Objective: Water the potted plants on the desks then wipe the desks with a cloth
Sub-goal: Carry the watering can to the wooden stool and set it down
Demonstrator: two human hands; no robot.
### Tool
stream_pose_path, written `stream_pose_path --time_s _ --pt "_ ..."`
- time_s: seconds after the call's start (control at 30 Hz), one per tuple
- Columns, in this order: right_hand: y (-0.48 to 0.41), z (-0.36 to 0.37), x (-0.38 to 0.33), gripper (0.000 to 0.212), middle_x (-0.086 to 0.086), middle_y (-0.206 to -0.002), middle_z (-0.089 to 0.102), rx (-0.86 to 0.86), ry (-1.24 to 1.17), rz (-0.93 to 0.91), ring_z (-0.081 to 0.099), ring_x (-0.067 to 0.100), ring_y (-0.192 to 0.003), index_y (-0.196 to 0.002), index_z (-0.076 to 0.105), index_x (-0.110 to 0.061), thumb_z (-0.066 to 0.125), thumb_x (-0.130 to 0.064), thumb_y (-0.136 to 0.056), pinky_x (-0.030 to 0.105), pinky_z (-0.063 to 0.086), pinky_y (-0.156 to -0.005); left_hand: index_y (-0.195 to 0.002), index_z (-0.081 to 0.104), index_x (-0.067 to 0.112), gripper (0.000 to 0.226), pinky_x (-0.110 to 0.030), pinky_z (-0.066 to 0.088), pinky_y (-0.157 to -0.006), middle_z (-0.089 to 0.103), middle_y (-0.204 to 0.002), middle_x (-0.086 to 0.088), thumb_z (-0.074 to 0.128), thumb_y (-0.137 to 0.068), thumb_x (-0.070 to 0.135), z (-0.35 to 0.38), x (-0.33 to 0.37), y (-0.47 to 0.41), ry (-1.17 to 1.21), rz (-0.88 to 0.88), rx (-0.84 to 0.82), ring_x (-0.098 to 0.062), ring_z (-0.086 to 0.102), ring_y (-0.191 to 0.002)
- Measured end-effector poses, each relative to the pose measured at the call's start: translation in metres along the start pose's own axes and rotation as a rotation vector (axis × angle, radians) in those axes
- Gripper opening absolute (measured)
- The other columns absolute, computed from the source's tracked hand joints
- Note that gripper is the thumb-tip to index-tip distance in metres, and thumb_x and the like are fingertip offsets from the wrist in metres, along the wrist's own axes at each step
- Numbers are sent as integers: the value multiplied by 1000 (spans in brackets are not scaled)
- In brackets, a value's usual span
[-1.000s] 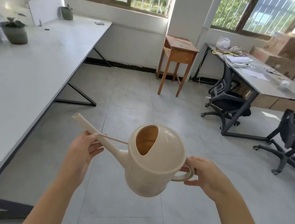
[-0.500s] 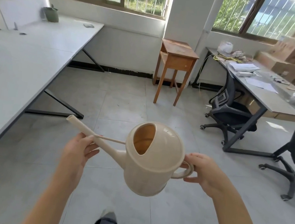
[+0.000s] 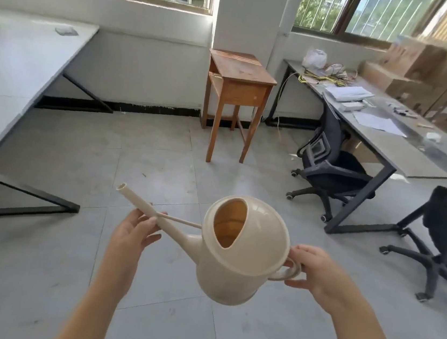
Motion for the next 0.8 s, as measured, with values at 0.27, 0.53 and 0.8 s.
stream_pose_path --time_s 0.27,0.53,0.8 --pt "-119 -63 -34 27 -12 -52 65 67 -29 4 60 9 -72 -63 57 -13 63 -38 -61 36 45 -72 -93 60 22 23 -30 45 -77 69 -99 -2 50 -73 27 69 -15 -132 -7 -35 0 -18 62 -91" --pt "-254 -160 -85 24 -4 -70 63 23 32 -60 60 15 -89 -72 58 -12 59 -34 -79 42 44 -88 -86 59 16 16 -32 44 -81 68 -96 -6 45 -92 9 159 -34 -255 -10 -3 139 -18 61 -88" --pt "-373 -241 -152 23 1 -86 65 4 89 -115 59 13 -90 -80 60 -12 55 -34 -86 38 45 -85 -88 58 17 19 -29 46 -80 68 -94 -7 42 -94 8 242 -20 -362 -24 46 246 -19 60 -88"
Point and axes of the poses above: each hand's wrist, its own y-axis away from the middle knuckle, its own z-axis out of the palm, x = y × z, the point moved 8 cm from there along -y, towards the middle knuckle
